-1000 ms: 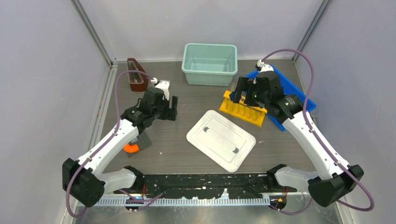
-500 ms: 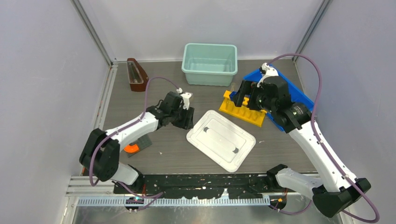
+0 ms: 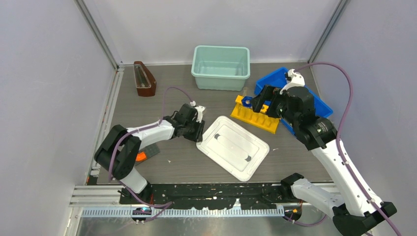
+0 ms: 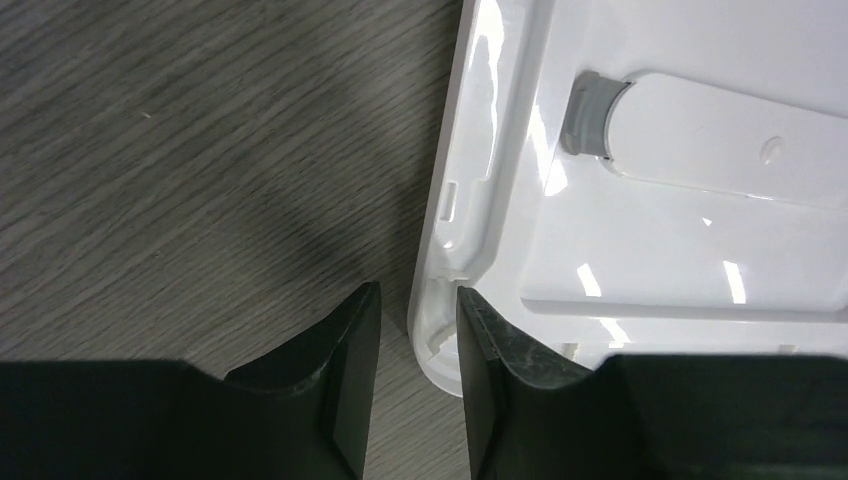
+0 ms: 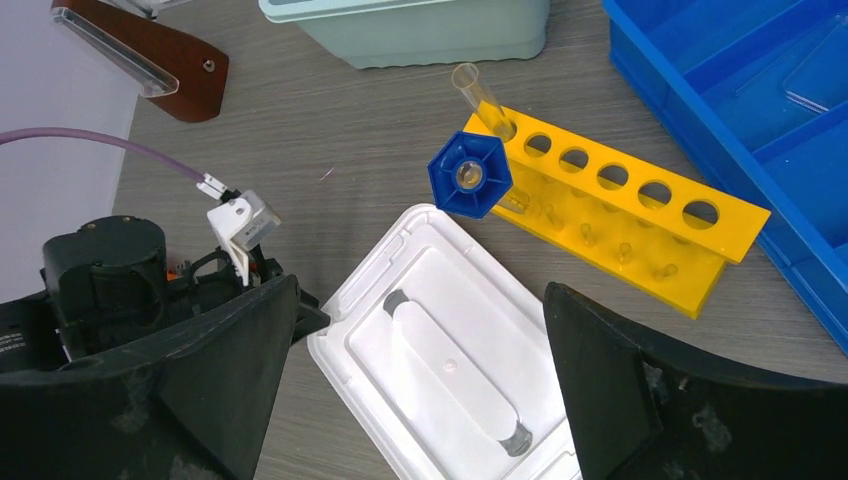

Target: Organize the chemistry lab equipment

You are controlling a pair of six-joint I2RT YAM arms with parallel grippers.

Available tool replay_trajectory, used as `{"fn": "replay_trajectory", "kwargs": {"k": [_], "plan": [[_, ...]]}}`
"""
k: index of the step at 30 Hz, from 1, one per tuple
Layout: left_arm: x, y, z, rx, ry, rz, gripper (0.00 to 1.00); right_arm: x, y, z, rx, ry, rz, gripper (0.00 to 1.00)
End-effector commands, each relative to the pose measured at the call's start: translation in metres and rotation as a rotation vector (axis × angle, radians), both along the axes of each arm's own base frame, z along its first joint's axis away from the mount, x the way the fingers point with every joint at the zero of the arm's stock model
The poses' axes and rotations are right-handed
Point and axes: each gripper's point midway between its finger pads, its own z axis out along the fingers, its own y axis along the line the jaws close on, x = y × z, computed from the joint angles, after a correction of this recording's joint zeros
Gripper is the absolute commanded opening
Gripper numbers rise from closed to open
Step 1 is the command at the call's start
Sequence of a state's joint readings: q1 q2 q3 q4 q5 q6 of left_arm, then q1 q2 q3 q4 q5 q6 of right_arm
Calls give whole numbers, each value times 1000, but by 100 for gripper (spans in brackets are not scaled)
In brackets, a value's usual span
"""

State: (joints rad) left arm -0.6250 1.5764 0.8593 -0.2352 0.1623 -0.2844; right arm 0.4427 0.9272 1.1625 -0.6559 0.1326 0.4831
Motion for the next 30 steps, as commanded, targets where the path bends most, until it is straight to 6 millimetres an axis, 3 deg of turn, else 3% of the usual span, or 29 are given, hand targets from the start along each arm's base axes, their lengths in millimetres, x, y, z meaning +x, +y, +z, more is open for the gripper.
{"fn": "replay_trajectory", "kwargs": {"k": [1, 6, 10, 16, 23, 27, 30], "plan": [[4, 1, -9, 29, -19, 1, 34, 5, -1, 11, 32, -48, -27, 100], [-3, 7, -16, 64, 12, -1, 16, 0, 9, 18, 50, -44, 38, 96], [-10, 16, -2, 100, 36, 6, 0, -8, 22, 31, 95, -64, 117, 91], [-26, 38, 40, 144, 16, 23, 0, -11, 31, 39, 97, -44, 174, 86], [-35, 70, 94, 177, -99, 84, 0, -9, 40, 61, 17, -155, 236, 83], [-35, 82, 118, 193, -148, 110, 0, -9, 61, 61, -112, -237, 299, 83], [-37, 88, 129, 207, -158, 117, 0, -15, 95, 54, -208, -297, 389, 83]]}}
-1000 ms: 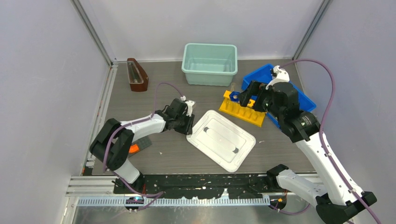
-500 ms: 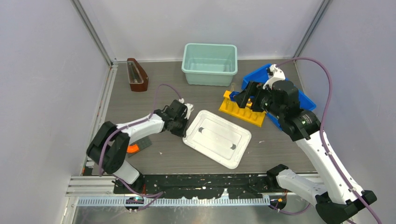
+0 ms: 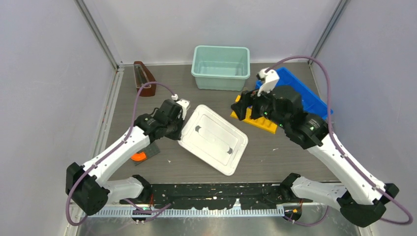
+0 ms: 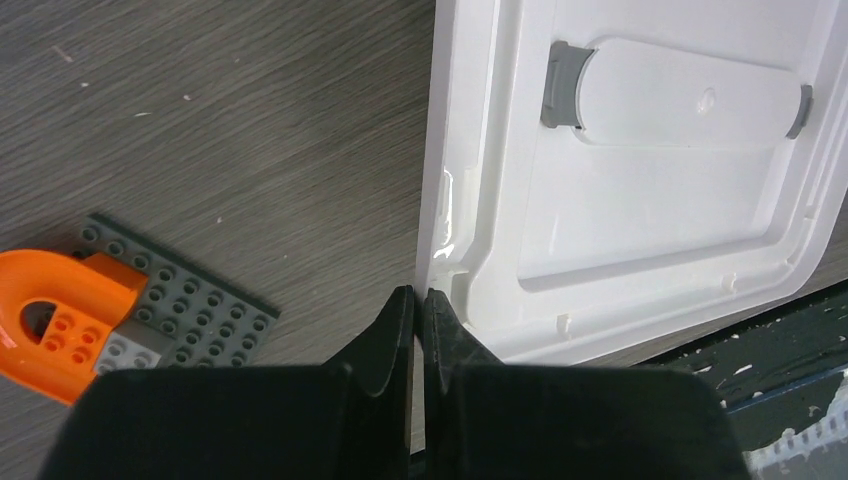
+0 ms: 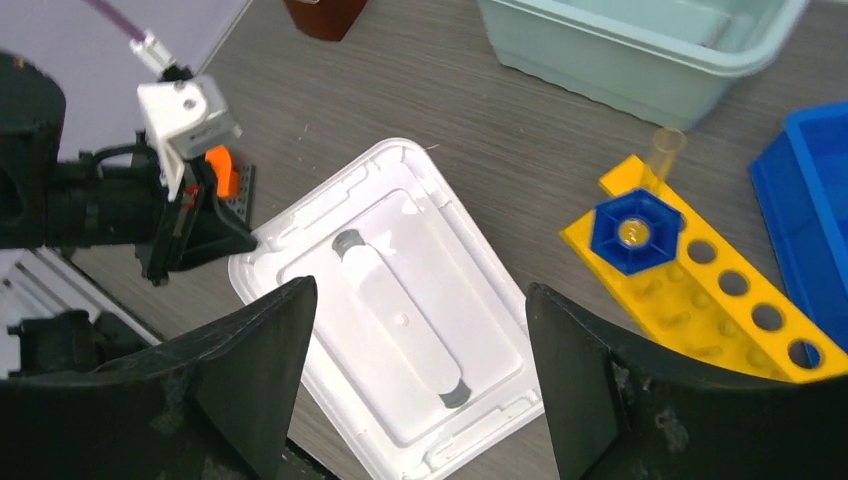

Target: Organize the chemistry lab equipment

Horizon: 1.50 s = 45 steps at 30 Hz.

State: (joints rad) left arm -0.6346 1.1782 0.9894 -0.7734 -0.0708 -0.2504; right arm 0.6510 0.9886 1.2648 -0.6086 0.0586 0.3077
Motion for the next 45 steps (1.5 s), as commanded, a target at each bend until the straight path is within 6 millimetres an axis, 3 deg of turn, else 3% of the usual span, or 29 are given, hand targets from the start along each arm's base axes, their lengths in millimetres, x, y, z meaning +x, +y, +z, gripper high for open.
{"fn": "replay_trajectory", "kwargs": {"k": [1, 5, 13, 18, 23, 28, 35, 45], "plan": [[1, 16, 28, 42, -46, 26, 0, 9, 29, 17, -127, -200, 43, 83], [0, 22, 41, 45, -69, 41, 0, 3, 69, -9, -187, -222, 118, 83], [-5, 25, 59, -21, -65, 88, 0, -40, 156, -81, -313, -428, 304, 86], [-10, 23, 66, -68, -57, 97, 0, -67, 187, -125, -411, -474, 333, 86], [-13, 24, 71, -90, -64, 100, 0, -94, 215, -151, -498, -527, 344, 86], [-15, 22, 72, -96, -57, 93, 0, -107, 228, -178, -656, -609, 297, 87], [-19, 24, 71, -86, -44, 80, 0, -100, 223, -188, -823, -708, 135, 86], [-21, 22, 67, -86, -10, 87, 0, -92, 215, -191, -927, -756, -4, 48]]}}
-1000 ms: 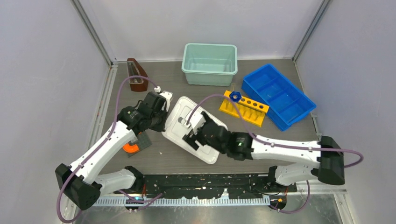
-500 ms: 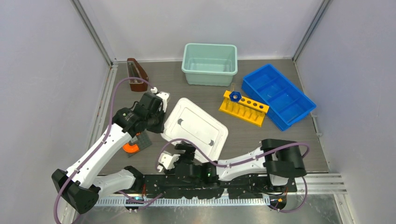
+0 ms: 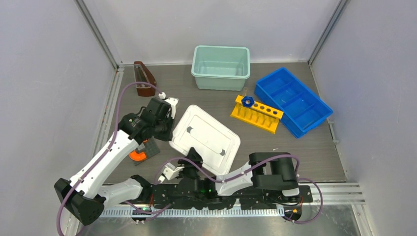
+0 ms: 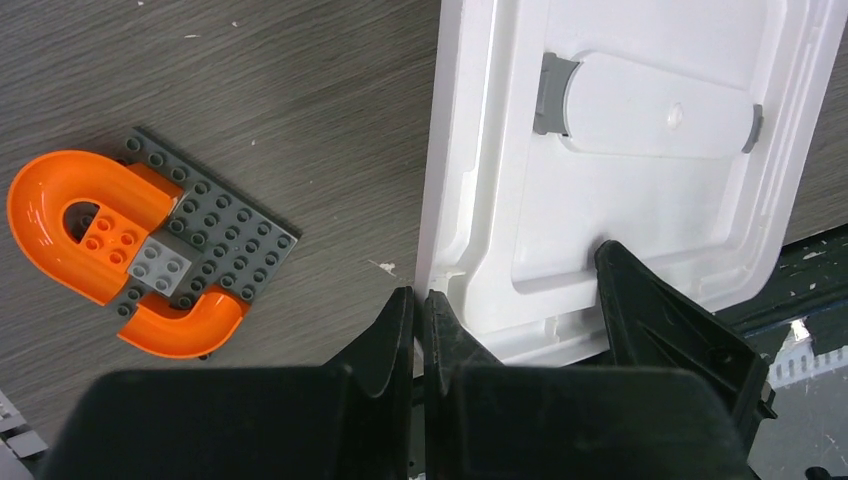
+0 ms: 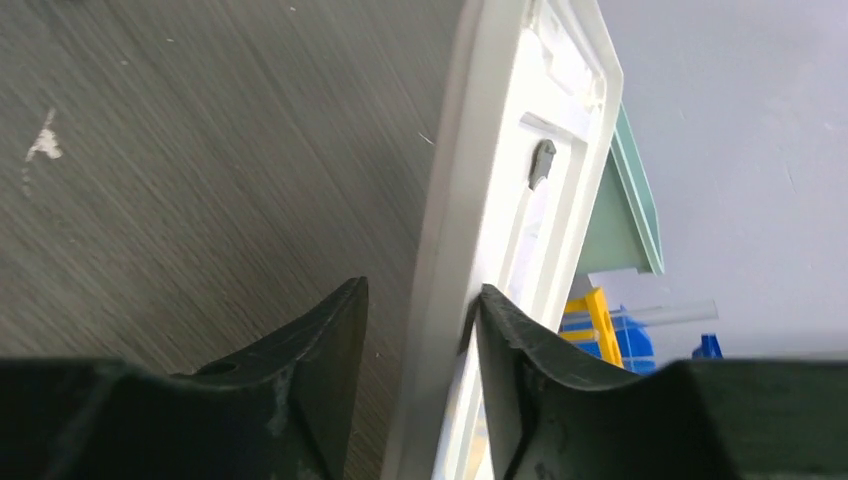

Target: Organize the chemistry lab equipment

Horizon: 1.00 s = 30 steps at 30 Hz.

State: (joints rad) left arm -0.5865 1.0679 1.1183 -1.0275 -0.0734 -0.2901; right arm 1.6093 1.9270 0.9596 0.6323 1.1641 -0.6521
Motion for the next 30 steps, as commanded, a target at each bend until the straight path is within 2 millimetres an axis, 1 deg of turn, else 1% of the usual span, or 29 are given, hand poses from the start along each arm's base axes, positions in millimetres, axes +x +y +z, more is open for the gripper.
{"fn": "replay_trajectory", "kwargs": {"k": [1, 4, 5, 7, 8, 10, 11, 14, 15, 16, 17, 18, 19, 20, 21, 22, 23, 24, 25, 26, 27, 28, 29, 30], "plan": [[5, -11, 21, -77, -33, 5, 0, 4, -1, 28, 94, -75, -105, 45], [8, -13, 24, -92, -43, 12, 0, 5, -1, 31, 87, -110, -125, 34], [9, -16, 27, -105, -52, 12, 0, 6, -2, 34, 71, -122, -129, 32], [13, -21, 36, -129, -69, 9, 1, 6, 0, 40, 98, -131, -131, 26], [16, -22, 42, -138, -82, 8, 4, 6, 1, 42, 113, -132, -130, 22], [21, -24, 56, -150, -113, 7, 14, 6, 4, 48, 129, -129, -114, 19], [23, -25, 63, -156, -133, 3, 17, 5, 7, 52, 161, -119, -98, 18], [29, -25, 86, -163, -198, -12, 28, 3, 14, 55, 175, -88, -41, 16], [32, -23, 93, -160, -225, -16, 32, 3, 15, 55, 193, -60, -32, 16], [33, -22, 102, -159, -251, -20, 35, 1, 20, 57, 209, -39, -1, 15], [35, -20, 112, -160, -281, -21, 38, 1, 19, 56, 225, 2, 4, 14], [37, -17, 119, -156, -303, -22, 41, 0, 25, 58, 243, 31, 37, 14], [38, -15, 126, -151, -330, -21, 44, 0, 22, 58, 271, 77, 39, 13], [40, -11, 133, -143, -353, -20, 47, -2, 28, 59, 328, 131, 66, 12], [42, -7, 140, -132, -374, -19, 49, 1, 24, 64, 329, 157, 70, 10], [44, -2, 146, -119, -397, -12, 50, -2, 26, 74, 397, 206, 97, 10], [45, 1, 152, -111, -416, -14, 51, 2, 22, 72, 388, 230, 95, 9], [46, 3, 160, -111, -441, -22, 52, -2, 23, 86, 465, 289, 134, 8], [46, 4, 168, -114, -469, -36, 54, 4, 18, 83, 454, 324, 131, 8], [46, 3, 176, -127, -499, -52, 55, -1, 20, 99, 536, 399, 184, 7], [45, 0, 184, -147, -532, -83, 56, 2, 18, 99, 534, 457, 212, 6], [43, -3, 191, -170, -563, -109, 58, 2, 13, 116, 606, 499, 231, 6], [41, -6, 198, -190, -591, -134, 58, 5, 10, 117, 612, 555, 258, 6], [37, -12, 204, -218, -613, -174, 59, 14, 1, 135, 686, 582, 251, 6]]}}
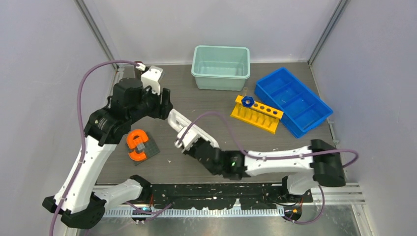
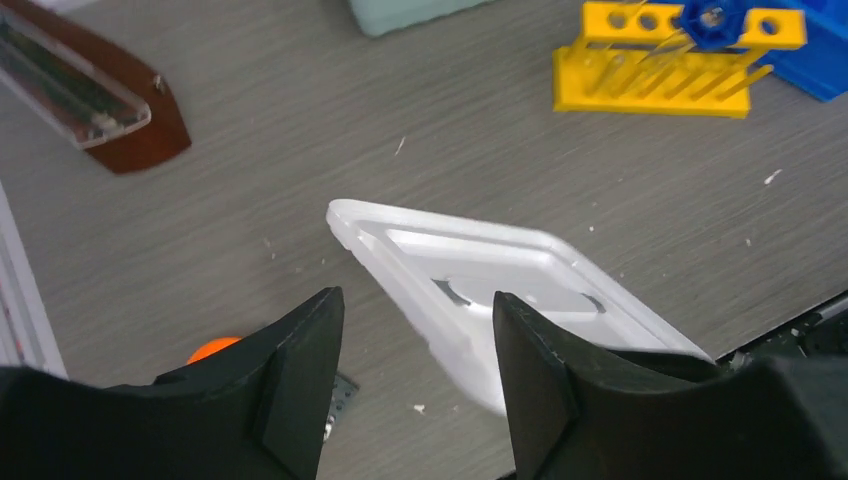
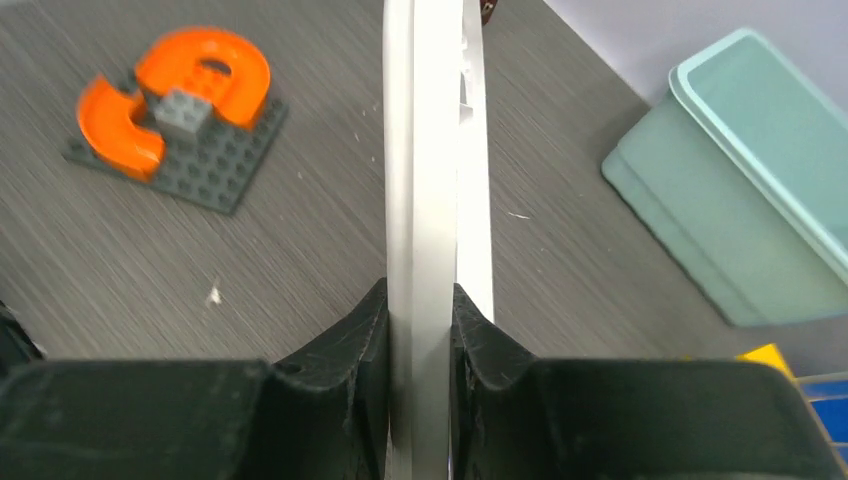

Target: Organize the chemistry lab equipment

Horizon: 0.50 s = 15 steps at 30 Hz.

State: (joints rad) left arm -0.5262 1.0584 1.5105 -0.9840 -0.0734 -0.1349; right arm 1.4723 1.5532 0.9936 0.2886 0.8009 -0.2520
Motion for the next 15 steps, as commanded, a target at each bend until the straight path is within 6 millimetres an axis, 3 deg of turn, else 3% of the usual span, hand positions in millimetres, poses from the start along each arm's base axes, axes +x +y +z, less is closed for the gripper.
{"fn": "replay_trajectory", "kwargs": {"k": [1, 2, 3, 8, 15], "plan": [[-10, -12, 53, -74, -208, -147, 60, -9, -2, 49, 272, 312, 161, 6], [-12, -13, 56, -78, -222, -163, 60, -2, -10, 67, 327, 332, 157, 6], [-15, -14, 58, -73, -235, -186, 61, -7, -13, 66, 308, 370, 191, 6], [-39, -22, 60, -40, -268, -349, 67, -1, -47, 98, 387, 479, 235, 6], [-89, -52, 66, -105, -279, -681, 80, -12, -77, 129, 382, 568, 368, 6]]}}
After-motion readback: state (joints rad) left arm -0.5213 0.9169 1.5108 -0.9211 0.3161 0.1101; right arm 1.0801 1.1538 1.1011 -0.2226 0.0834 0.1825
